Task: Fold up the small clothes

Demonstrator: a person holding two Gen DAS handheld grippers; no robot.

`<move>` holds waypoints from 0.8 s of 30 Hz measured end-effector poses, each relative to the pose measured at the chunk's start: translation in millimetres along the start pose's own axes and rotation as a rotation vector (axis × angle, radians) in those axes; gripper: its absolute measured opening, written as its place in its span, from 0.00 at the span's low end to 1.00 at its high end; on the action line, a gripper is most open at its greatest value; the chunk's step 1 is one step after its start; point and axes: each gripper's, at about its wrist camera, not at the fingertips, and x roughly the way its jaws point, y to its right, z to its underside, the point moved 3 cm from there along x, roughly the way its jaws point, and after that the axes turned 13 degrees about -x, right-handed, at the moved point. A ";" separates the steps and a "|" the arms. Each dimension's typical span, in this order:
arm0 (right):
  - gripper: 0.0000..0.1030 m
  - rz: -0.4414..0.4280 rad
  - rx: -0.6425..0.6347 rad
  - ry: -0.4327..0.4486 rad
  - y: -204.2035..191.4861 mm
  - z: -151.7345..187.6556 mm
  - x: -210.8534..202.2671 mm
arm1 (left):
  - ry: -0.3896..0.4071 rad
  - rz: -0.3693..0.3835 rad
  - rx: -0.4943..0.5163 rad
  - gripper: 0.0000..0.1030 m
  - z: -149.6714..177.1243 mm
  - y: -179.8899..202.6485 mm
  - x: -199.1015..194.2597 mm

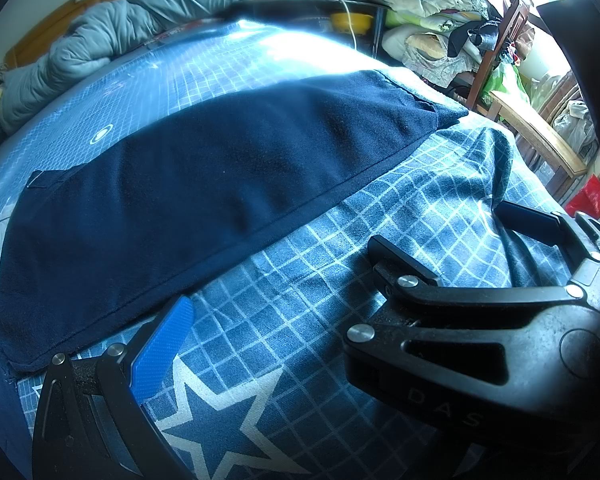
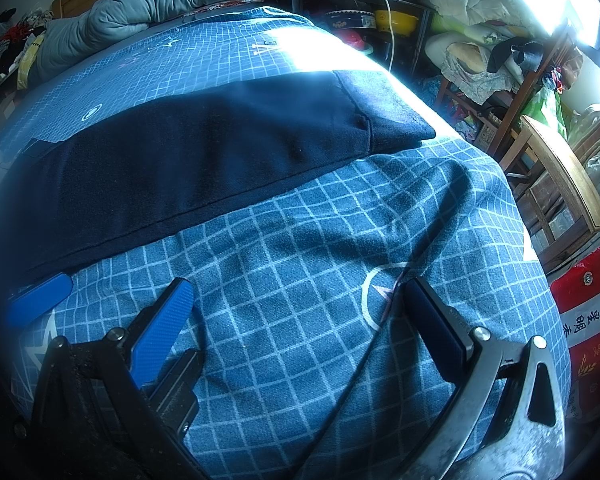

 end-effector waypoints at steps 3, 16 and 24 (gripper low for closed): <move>1.00 0.000 0.000 0.000 0.1 -0.2 0.5 | 0.001 0.000 0.000 1.00 0.1 0.0 0.1; 1.00 0.001 0.000 -0.001 0.2 -0.7 -0.8 | 0.001 0.001 0.000 1.00 0.4 0.1 0.1; 1.00 0.001 0.000 0.000 0.2 -0.6 -0.6 | 0.001 0.000 0.000 1.00 1.6 0.2 -1.1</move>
